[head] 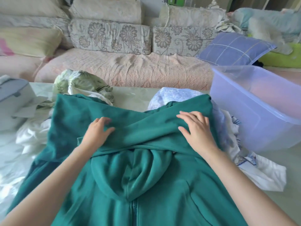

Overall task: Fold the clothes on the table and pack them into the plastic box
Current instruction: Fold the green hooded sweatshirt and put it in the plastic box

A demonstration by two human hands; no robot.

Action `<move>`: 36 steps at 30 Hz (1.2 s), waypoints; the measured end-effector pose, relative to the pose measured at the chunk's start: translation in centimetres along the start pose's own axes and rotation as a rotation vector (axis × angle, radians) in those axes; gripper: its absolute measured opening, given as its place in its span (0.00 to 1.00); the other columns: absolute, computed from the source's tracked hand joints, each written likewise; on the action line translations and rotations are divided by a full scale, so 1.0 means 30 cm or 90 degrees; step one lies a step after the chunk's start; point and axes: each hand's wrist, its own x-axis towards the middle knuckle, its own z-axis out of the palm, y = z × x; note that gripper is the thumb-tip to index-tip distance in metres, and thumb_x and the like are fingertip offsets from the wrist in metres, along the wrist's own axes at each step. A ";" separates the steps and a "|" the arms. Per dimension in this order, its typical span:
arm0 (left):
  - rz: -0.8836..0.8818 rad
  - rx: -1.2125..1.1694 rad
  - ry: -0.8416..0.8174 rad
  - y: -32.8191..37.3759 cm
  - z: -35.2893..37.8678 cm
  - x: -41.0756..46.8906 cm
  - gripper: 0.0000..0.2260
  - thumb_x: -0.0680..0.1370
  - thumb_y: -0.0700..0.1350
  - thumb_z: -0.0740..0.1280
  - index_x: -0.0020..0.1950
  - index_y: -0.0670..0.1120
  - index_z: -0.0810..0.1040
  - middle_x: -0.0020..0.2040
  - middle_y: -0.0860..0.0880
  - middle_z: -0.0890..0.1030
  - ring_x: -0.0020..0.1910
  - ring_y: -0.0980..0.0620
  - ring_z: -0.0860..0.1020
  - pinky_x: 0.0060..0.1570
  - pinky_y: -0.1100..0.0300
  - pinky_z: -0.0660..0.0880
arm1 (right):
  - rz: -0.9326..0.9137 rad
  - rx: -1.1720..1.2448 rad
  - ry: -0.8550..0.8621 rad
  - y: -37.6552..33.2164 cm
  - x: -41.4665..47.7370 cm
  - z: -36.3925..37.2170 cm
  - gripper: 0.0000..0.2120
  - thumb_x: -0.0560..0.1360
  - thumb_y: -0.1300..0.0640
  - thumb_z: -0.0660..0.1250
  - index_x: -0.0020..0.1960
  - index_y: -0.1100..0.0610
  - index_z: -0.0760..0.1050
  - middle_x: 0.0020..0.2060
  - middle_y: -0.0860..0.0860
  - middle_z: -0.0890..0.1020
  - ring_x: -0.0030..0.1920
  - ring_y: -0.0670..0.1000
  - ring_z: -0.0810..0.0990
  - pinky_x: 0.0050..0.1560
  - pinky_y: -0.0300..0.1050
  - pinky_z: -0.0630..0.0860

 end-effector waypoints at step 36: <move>-0.146 -0.136 0.111 -0.060 -0.128 0.015 0.13 0.81 0.46 0.59 0.62 0.39 0.66 0.51 0.42 0.73 0.42 0.42 0.74 0.37 0.57 0.70 | -0.121 -0.001 -0.107 -0.050 -0.130 0.079 0.12 0.64 0.60 0.78 0.46 0.50 0.82 0.39 0.42 0.79 0.40 0.45 0.76 0.35 0.38 0.75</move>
